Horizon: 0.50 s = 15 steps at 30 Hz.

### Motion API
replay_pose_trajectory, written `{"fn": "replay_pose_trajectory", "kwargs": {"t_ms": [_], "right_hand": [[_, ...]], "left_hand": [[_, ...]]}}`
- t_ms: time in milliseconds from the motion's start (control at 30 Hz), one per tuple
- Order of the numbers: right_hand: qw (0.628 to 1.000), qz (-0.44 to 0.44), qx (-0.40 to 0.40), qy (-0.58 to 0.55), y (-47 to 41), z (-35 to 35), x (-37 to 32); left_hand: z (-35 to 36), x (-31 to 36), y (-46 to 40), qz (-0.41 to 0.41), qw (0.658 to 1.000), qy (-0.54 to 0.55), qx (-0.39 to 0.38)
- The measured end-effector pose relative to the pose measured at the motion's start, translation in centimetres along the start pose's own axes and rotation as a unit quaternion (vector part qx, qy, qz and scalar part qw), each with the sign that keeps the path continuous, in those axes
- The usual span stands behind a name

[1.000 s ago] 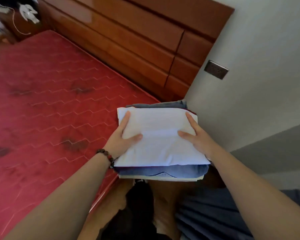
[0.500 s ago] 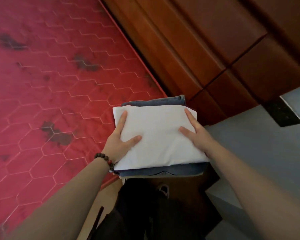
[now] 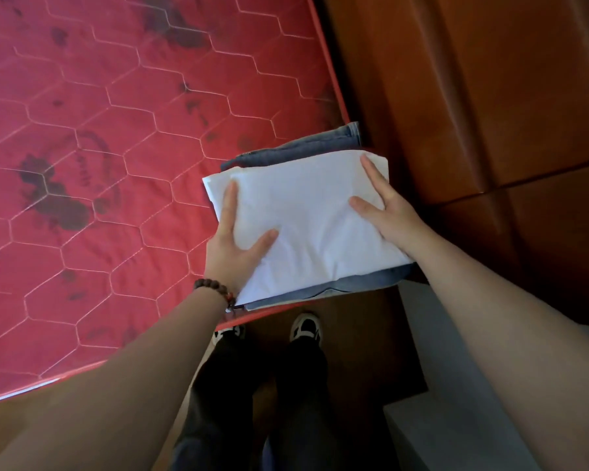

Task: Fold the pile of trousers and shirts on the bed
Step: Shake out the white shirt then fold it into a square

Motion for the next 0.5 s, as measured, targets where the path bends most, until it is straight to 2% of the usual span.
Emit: {"fn": "replay_pose_trajectory", "kwargs": {"t_ms": [200,300,333,400,467,500], "right_hand": [[0.988,-0.002,-0.006,0.153,-3.8,0.3,3.5],[0.965,-0.015,0.034,0.259,-3.7,0.3,3.3],[0.948,-0.029,0.077,0.308,-3.2,0.4,3.0],[0.889,-0.102,0.191,0.403,-1.9,1.3,2.0],[0.838,-0.213,0.245,0.438,-1.2,3.5,0.8],[0.828,-0.256,0.236,0.441,-1.2,5.0,0.2]], "left_hand": [[2.7,-2.4,-2.5,0.0,0.993,-0.118,-0.012],[2.5,-2.1,-2.5,-0.006,0.982,-0.19,0.019],[2.1,-1.8,-2.1,0.008,0.971,-0.23,0.058],[1.9,-0.6,-1.1,0.076,0.935,-0.313,0.149],[3.2,0.7,-0.7,0.193,0.891,-0.377,0.162],[4.3,1.4,-0.8,0.24,0.866,-0.416,0.142]]}}
Point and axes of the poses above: each hand's wrist, its own y-axis away from the middle knuckle, its own z-axis out of the palm, x = y × z, the point moved 1 cm from there along -y, towards the middle knuckle, and after that the axes turned 1 degree about z, right-handed, at the moved point
